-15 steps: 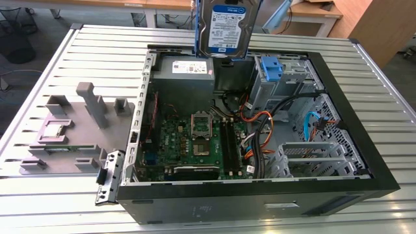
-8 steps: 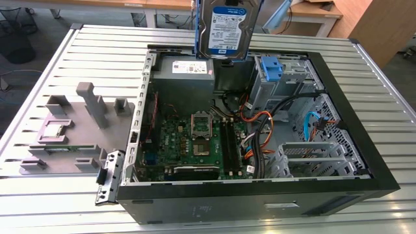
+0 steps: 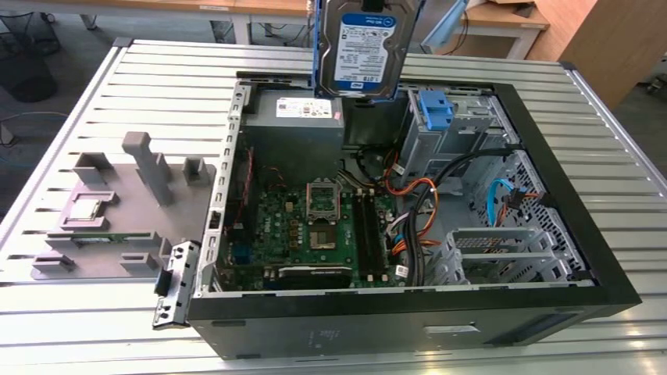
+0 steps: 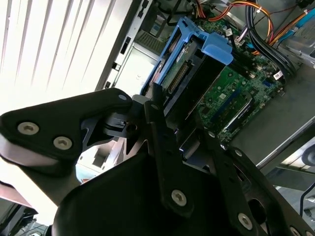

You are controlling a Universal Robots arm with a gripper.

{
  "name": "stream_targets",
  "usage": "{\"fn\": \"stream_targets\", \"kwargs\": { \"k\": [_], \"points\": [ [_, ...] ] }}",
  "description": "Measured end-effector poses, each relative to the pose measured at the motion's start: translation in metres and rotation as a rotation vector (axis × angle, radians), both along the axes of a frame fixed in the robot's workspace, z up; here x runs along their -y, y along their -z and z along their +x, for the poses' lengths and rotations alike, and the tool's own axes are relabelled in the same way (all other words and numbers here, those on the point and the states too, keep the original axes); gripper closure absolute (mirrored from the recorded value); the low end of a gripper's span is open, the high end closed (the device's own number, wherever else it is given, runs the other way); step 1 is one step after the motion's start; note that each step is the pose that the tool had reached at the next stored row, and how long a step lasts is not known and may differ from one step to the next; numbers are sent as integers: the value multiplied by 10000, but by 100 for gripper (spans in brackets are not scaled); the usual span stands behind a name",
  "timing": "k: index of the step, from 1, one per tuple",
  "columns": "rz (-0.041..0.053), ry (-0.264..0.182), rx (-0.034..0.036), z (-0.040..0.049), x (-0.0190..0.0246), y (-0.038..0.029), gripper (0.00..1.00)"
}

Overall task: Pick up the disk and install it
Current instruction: 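Pick up the disk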

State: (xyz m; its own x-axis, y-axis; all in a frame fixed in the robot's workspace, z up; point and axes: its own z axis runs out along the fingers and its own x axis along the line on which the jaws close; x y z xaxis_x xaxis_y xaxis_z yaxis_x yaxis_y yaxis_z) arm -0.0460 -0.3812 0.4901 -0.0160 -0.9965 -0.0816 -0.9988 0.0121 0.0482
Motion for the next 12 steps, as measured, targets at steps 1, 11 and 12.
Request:
{"fn": "stream_targets", "kwargs": {
  "k": [1, 11, 12],
  "points": [
    [0, 0, -1, 0, 5, 0, 65],
    [0, 0, 0, 6, 46, 6, 65],
    [0, 0, 0, 8, 50, 7, 65]
  ]
}}
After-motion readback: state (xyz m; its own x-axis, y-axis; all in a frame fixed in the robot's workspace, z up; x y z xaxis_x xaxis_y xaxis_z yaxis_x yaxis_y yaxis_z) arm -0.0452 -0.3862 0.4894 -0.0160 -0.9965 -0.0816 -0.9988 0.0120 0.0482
